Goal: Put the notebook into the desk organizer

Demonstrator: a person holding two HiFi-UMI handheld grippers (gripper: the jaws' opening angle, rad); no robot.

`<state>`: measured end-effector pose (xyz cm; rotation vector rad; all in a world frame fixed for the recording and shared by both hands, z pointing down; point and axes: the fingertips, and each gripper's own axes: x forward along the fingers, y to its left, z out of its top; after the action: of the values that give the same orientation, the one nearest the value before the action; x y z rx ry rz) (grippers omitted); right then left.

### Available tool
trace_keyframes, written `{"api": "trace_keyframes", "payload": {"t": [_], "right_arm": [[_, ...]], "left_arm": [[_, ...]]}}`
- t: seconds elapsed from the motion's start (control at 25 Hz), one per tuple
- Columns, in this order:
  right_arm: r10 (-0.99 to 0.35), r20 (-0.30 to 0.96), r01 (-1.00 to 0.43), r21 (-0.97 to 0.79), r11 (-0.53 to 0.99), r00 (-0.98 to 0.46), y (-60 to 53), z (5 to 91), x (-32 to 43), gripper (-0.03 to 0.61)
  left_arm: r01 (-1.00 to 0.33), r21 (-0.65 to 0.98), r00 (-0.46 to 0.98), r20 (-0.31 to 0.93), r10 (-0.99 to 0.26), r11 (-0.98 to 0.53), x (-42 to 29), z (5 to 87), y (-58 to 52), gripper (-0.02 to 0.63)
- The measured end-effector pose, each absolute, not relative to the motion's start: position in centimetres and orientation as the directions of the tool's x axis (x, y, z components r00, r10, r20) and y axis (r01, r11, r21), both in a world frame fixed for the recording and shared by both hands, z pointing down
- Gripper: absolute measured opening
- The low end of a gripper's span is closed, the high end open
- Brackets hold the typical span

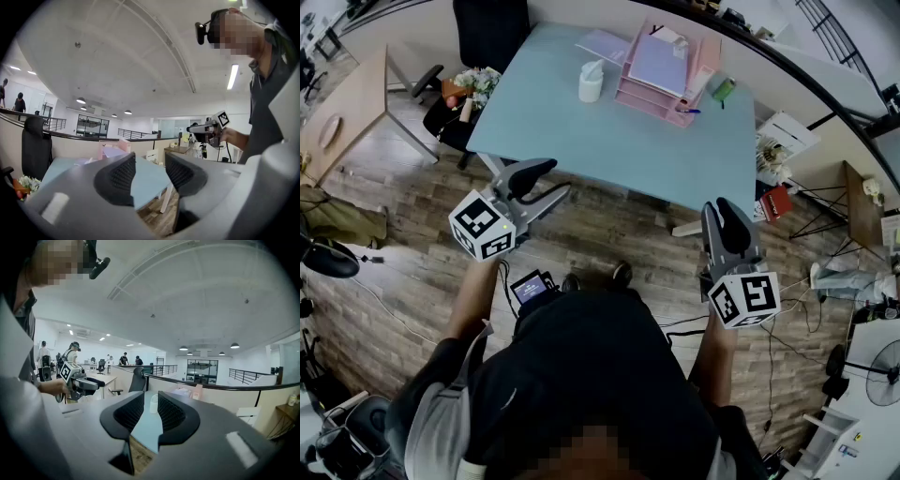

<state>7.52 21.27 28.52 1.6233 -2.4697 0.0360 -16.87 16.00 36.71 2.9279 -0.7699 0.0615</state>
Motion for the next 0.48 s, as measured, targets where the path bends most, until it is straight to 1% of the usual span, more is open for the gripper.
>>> {"api": "trace_keyframes", "payload": {"t": [0.24, 0.48], "right_arm": [[-0.906, 0.161, -0.910, 0.078, 0.407, -0.391, 21.1, 29.0, 6.7, 0.072], [-0.904, 0.183, -0.910, 0.081, 0.406, -0.386, 21.0, 28.9, 5.9, 0.072]], "left_arm": [[-0.487, 0.095, 0.873, 0.065, -0.483, -0.868, -17.8, 37.1, 16.0, 0.210], [-0.479, 0.104, 0.878, 0.063, -0.475, -0.872, -18.0, 37.4, 15.8, 0.210]]}}
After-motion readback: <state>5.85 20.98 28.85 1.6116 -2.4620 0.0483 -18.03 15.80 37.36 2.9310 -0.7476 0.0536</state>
